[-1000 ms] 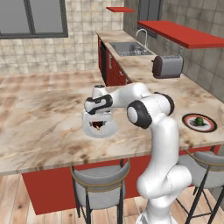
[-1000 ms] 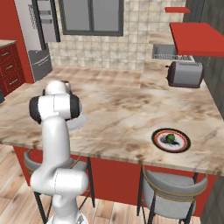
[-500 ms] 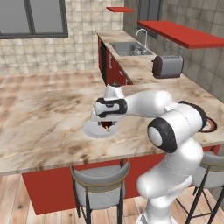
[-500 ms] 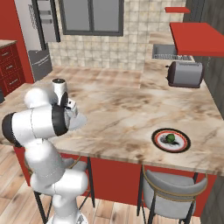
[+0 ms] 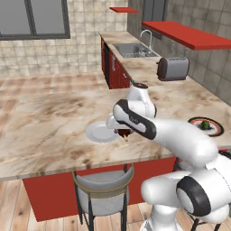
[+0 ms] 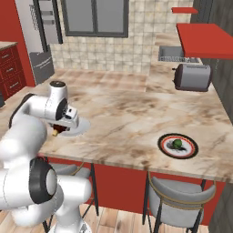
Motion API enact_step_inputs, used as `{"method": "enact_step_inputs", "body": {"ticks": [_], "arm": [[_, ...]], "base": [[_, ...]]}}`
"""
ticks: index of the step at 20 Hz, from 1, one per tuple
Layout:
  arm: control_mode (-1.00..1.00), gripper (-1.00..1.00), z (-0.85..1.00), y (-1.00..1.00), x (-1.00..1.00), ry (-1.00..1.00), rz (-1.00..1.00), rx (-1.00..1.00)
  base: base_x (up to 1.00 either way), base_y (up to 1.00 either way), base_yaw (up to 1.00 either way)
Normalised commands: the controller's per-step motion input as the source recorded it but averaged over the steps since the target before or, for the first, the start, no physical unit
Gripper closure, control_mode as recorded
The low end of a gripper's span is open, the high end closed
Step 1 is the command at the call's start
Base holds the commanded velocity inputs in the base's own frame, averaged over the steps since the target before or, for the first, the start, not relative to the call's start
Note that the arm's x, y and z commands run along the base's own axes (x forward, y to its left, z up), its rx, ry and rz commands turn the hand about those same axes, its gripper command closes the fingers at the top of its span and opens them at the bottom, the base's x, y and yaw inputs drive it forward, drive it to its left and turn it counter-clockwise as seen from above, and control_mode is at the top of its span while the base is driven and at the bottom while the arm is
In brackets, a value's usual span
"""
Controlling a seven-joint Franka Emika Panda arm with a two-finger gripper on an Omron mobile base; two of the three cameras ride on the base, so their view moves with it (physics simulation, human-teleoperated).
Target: Transport the steak and avocado to the fridge. Place the steak on the rack containing meat and place the avocado on the rack containing the vegetable, ensuring meats and vegetables are on different racks.
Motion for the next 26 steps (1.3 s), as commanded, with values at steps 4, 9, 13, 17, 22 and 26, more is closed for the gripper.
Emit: {"method": "enact_step_inputs", "body": {"ticks": [4,9,13,17,22,26], "arm": [[-1.00,1.00,0.84,-0.10,-1.00,0.02,0.05,0.00],[-1.00,1.00,0.98,-0.04,-1.00,0.00,0.05,0.00],[-1.00,1.00,0.86,-0.15,-1.00,-0.09,0.01,0.00],[-1.00,1.00,0.87,-0.24,-0.99,-0.21,0.00,0.00],[-1.00,1.00,0.88,-0.21,-0.70,-0.12,0.00,0.00],[-1.00,1.00,0.86,-0.17,-0.50,-0.02,0.00,0.00]], "base": [[0.00,0.00,0.00],[0.00,0.00,0.00],[0.00,0.00,0.00],[0.00,0.00,0.00],[0.00,0.00,0.00],[0.00,0.00,0.00]]}}
